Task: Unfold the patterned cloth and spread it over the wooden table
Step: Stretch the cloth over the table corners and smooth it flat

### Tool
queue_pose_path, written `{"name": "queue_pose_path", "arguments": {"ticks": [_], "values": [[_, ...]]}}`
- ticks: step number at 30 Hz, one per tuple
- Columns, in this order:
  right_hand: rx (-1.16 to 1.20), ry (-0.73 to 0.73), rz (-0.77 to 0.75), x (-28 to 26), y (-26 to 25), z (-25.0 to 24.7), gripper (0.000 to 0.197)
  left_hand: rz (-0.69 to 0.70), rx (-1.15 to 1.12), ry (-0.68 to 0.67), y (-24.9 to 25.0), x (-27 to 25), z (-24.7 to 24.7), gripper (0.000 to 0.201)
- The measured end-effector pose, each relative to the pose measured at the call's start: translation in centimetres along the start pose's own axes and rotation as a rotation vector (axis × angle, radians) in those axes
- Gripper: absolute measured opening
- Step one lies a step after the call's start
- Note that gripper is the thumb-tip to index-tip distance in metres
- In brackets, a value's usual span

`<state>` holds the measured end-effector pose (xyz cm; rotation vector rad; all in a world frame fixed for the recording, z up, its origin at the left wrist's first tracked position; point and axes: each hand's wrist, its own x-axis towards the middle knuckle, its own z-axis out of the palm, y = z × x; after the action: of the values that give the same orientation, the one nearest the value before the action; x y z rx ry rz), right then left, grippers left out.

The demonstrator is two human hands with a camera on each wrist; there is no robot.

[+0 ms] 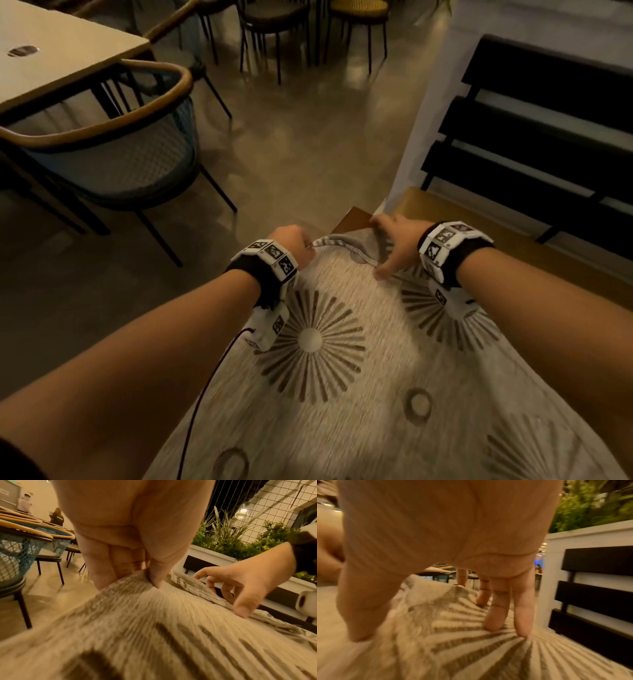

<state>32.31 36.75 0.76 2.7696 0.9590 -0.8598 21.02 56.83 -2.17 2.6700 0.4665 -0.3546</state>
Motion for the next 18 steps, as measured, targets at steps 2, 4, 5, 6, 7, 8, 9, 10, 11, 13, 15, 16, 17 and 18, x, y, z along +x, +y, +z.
{"name": "queue_pose_path", "arguments": {"ticks": [2,4,5,6,7,8,9,10,11,13,15,16,17,18], "values": [[-0.056,0.026,-0.039,0.1,-0.7,0.8,0.102,-0.01,0.016,-0.009,-0.2,0.4,0.1,0.025],[-0.187,0.063,-0.098,0.5,-1.0,1.1,0.079,-0.023,0.027,-0.017,-0.1,0.6,0.2,0.033],[-0.259,0.076,-0.127,0.6,-1.0,1.1,0.067,-0.034,0.027,-0.027,0.0,0.6,0.1,0.034],[-0.304,0.093,-0.157,0.7,-0.8,1.0,0.056,-0.045,0.028,-0.037,0.1,0.6,0.0,0.034],[-0.305,0.098,-0.177,0.6,-0.6,0.7,0.046,-0.055,0.031,-0.049,0.2,0.6,0.0,0.034],[-0.281,0.112,-0.216,0.8,-0.3,0.3,0.037,-0.059,0.036,-0.056,0.3,0.5,0.0,0.033],[-0.25,0.121,-0.26,1.0,0.0,-0.2,0.034,-0.061,0.041,-0.055,0.3,0.4,0.0,0.03],[-0.203,0.128,-0.321,1.1,0.3,-0.7,0.036,-0.062,0.043,-0.057,0.4,0.3,0.1,0.024],[-0.182,0.135,-0.357,1.6,0.6,-1.4,0.039,-0.06,0.04,-0.054,0.5,0.2,0.2,0.021],[-0.227,0.158,-0.353,2.2,0.8,-3.1,0.034,-0.059,0.035,-0.043,0.6,0.2,0.2,0.02],[-0.369,0.285,-0.23,2.7,0.6,-4.9,0.009,-0.068,0.032,-0.046,0.7,0.4,0.3,0.018],[-0.444,0.355,-0.146,3.4,0.5,-5.5,0.01,-0.079,0.027,-0.048,0.7,0.5,0.4,0.018],[-0.526,0.365,-0.026,4.2,0.2,-5.8,0.034,-0.093,0.018,-0.05,0.8,0.4,0.5,0.018],[-0.537,0.357,0.071,4.9,-0.2,-5.7,0.056,-0.108,0.012,-0.056,0.8,0.3,0.5,0.02]]}}
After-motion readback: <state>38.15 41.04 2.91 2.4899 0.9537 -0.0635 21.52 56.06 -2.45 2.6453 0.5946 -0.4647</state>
